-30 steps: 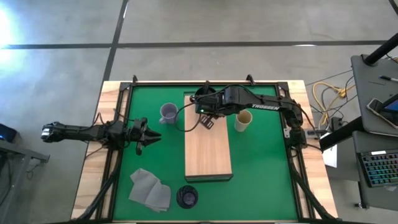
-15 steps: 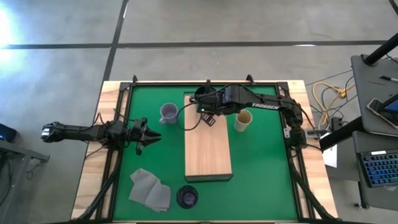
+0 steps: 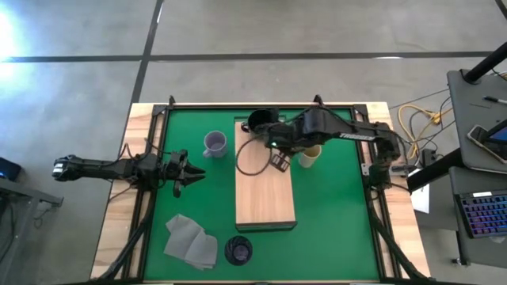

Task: Stack small to large cups/mugs on shelf
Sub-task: Put the violet cup on the shelf

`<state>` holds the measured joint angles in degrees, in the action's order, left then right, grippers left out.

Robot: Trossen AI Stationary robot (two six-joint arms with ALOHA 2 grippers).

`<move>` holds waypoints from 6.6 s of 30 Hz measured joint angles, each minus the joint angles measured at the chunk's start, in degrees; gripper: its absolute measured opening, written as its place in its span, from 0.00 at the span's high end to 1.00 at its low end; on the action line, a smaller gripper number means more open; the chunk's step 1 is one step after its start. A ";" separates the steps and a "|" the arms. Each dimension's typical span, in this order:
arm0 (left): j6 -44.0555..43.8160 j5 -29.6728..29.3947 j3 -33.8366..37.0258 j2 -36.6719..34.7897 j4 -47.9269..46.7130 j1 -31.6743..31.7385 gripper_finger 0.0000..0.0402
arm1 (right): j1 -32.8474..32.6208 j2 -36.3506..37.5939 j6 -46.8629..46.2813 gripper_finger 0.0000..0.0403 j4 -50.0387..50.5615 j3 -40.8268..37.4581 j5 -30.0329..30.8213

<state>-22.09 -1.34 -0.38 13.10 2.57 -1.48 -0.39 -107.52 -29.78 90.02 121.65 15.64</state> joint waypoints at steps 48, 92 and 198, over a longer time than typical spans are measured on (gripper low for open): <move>-11.80 -12.24 -0.01 0.76 51.53 0.00 0.78 | -7.47 9.99 -20.17 0.64 -3.78 -3.83 7.59; 9.59 3.18 -65.16 61.06 -56.20 37.58 0.78 | 6.99 12.52 -13.09 0.60 -1.60 -3.81 15.49; 20.81 3.80 -115.40 89.66 -69.90 11.37 1.00 | -1.22 12.94 -25.77 0.87 -13.20 -16.76 -6.53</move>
<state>-1.28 2.46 -115.79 102.76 -67.33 9.89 -1.61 -94.59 -55.55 76.82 104.89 9.11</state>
